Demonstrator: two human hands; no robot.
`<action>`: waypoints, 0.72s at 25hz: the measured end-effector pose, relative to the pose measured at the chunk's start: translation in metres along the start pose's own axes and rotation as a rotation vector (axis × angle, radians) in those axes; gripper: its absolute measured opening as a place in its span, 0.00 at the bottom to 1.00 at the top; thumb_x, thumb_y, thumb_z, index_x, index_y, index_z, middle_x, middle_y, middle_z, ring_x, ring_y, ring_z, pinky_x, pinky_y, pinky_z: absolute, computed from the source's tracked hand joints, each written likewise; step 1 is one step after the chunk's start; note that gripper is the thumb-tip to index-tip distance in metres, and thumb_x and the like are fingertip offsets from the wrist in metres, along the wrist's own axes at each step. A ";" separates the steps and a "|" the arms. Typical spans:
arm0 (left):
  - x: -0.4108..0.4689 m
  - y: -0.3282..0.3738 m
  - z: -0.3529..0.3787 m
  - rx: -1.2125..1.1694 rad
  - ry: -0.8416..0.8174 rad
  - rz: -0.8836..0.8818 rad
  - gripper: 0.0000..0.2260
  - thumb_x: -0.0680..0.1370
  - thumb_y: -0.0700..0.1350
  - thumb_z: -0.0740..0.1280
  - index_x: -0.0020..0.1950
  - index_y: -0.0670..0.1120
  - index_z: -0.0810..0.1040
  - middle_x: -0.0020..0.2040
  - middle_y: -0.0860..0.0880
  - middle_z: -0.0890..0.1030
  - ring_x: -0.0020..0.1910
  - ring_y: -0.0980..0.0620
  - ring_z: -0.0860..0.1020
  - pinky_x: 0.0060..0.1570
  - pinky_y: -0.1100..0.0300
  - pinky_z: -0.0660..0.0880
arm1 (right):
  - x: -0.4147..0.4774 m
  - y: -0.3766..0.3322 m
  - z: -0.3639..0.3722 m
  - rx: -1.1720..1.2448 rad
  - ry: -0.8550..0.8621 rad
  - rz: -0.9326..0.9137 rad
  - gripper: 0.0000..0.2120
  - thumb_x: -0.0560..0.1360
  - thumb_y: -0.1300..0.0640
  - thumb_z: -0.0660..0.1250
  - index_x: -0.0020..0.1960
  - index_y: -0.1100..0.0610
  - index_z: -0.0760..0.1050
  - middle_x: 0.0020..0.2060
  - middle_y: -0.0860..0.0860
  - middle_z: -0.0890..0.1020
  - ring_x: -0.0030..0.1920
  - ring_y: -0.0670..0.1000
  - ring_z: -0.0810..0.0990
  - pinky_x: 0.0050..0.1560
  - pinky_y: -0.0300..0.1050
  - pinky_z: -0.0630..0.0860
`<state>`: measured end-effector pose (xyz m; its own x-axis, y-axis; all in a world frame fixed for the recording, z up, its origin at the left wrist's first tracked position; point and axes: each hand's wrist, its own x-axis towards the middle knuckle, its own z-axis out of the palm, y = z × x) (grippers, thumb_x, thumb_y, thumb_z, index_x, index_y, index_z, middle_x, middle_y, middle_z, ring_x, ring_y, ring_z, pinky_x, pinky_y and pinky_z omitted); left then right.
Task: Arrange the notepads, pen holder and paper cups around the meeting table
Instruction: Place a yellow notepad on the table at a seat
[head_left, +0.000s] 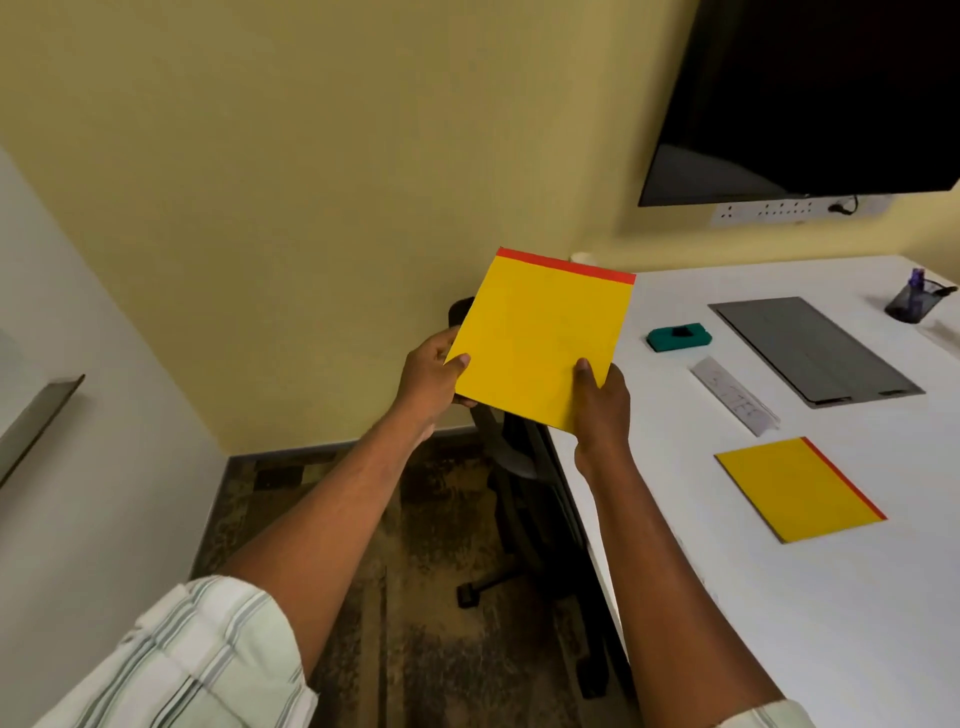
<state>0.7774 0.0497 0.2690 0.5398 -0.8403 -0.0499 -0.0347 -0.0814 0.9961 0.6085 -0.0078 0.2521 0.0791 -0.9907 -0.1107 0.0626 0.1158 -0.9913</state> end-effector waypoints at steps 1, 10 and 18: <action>0.020 0.000 -0.001 0.005 -0.017 0.014 0.18 0.80 0.37 0.61 0.69 0.48 0.71 0.59 0.45 0.77 0.44 0.48 0.79 0.29 0.59 0.80 | 0.015 -0.001 0.009 -0.006 0.022 0.002 0.20 0.81 0.50 0.58 0.71 0.55 0.65 0.65 0.53 0.74 0.59 0.53 0.74 0.58 0.50 0.72; 0.226 0.007 -0.018 0.026 -0.236 0.048 0.13 0.80 0.38 0.61 0.64 0.39 0.73 0.54 0.45 0.78 0.44 0.48 0.79 0.39 0.53 0.82 | 0.144 -0.021 0.115 0.035 0.281 0.011 0.17 0.81 0.51 0.58 0.68 0.55 0.67 0.60 0.52 0.75 0.56 0.53 0.74 0.61 0.54 0.73; 0.379 0.008 -0.030 0.029 -0.424 0.022 0.16 0.79 0.38 0.64 0.67 0.41 0.73 0.65 0.38 0.74 0.49 0.44 0.79 0.27 0.61 0.79 | 0.234 -0.028 0.199 0.039 0.498 0.090 0.18 0.81 0.50 0.59 0.68 0.56 0.68 0.62 0.54 0.75 0.59 0.57 0.75 0.62 0.59 0.73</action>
<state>1.0072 -0.2535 0.2599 0.1455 -0.9875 -0.0602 -0.0689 -0.0708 0.9951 0.8235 -0.2283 0.2683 -0.3979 -0.8892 -0.2258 0.1156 0.1955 -0.9739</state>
